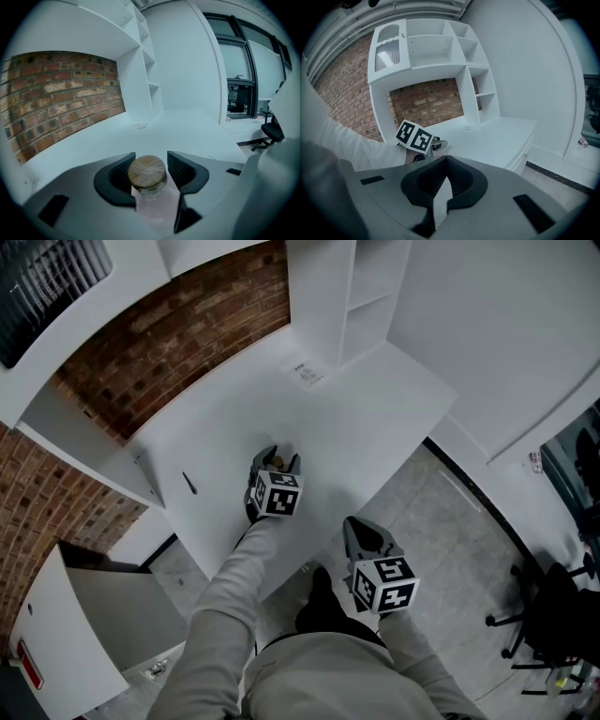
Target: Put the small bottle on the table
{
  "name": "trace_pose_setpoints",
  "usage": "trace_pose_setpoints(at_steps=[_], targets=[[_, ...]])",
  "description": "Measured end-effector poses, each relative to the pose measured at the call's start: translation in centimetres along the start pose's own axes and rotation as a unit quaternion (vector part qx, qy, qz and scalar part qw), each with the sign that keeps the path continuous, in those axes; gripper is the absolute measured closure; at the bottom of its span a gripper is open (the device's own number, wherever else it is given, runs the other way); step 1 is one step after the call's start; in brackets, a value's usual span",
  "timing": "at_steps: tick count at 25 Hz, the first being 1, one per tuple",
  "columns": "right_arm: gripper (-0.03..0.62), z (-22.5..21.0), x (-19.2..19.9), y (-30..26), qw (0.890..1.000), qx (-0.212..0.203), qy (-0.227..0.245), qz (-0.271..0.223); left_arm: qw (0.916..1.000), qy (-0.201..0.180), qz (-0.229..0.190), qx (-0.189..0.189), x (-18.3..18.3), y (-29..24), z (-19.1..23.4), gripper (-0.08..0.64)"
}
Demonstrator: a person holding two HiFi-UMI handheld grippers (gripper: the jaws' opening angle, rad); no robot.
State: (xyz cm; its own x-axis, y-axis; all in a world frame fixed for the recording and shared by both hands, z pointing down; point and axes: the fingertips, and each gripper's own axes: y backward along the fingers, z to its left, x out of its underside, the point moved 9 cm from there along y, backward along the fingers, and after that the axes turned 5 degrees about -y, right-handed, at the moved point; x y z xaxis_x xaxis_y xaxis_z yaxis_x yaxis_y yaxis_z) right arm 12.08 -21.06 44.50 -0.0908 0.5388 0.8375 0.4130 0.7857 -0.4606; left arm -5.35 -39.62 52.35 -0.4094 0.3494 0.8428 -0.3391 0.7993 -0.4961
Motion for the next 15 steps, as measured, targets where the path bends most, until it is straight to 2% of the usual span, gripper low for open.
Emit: trace_pose_setpoints(at_steps=[5, 9, 15], targets=[[0.565, 0.1, 0.0, 0.1, 1.0, 0.003, -0.002, -0.004, 0.9992, 0.022, -0.028, -0.02, -0.6, 2.0, 0.5, 0.334], [0.565, 0.4, 0.1, 0.1, 1.0, 0.002, -0.003, -0.006, 0.9974, 0.03, -0.064, -0.017, -1.4, 4.3, 0.7, 0.334], [0.565, 1.5, 0.1, 0.1, 1.0, -0.006, 0.002, -0.01, 0.9949, 0.042, -0.091, -0.01, -2.0, 8.3, 1.2, 0.336]])
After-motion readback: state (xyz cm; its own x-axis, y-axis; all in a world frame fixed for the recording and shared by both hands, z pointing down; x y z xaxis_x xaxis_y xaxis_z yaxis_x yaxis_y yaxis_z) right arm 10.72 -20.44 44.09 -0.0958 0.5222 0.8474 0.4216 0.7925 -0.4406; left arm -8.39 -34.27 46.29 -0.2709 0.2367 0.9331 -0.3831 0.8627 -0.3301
